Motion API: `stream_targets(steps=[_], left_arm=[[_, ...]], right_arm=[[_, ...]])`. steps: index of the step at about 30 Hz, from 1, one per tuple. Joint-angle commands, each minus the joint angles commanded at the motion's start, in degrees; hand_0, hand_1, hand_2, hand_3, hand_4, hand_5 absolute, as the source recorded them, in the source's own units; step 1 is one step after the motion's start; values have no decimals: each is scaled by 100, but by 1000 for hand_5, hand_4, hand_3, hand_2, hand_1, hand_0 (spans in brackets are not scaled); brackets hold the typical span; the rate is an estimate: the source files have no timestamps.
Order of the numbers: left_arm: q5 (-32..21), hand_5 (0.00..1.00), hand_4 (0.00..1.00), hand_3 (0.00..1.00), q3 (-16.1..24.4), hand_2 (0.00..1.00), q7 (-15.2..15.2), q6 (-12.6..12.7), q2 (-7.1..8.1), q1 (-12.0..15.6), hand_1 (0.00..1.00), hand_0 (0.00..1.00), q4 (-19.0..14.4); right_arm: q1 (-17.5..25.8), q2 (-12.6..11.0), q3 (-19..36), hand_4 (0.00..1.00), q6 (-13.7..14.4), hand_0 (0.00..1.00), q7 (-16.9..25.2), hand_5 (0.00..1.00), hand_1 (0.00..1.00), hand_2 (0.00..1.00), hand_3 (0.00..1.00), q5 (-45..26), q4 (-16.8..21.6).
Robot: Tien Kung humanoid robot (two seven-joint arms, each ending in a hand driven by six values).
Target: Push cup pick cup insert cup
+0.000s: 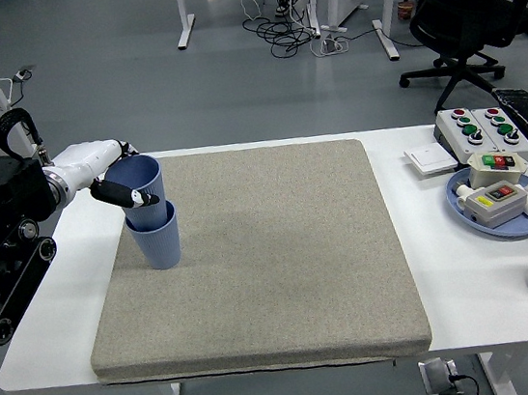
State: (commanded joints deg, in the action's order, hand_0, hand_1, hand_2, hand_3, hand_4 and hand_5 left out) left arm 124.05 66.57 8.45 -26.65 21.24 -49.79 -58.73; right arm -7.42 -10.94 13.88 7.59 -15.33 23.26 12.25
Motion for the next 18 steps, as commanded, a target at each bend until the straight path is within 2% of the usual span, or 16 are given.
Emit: stream_targets(steps=[1,12,13,16,18], left_arm=[[-9,634,959,998,-3,998,-13,20,-1,2,925,829,2],[-73,652,979,998,51,998,-52,121,-13,58,950,870,27],[-76,695,985,998,55,998,-52,127,-13,61,950,869,25],[-350,695,985,998,126,998,-37,587,-35,187,950,869,-15],[-779,695,985,998,220,998,15,1063,-66,309,950,869,-60]], right_arm=[[2,0,0,196,-1,710,-1,535,603,688,618,-1,1],[24,4,17,195,1,710,-9,536,602,688,617,18,2],[24,5,18,195,2,710,-9,535,603,688,618,19,2],[33,6,22,195,2,710,-9,535,603,688,618,24,1],[37,9,33,195,2,710,-10,535,603,688,618,35,-1]])
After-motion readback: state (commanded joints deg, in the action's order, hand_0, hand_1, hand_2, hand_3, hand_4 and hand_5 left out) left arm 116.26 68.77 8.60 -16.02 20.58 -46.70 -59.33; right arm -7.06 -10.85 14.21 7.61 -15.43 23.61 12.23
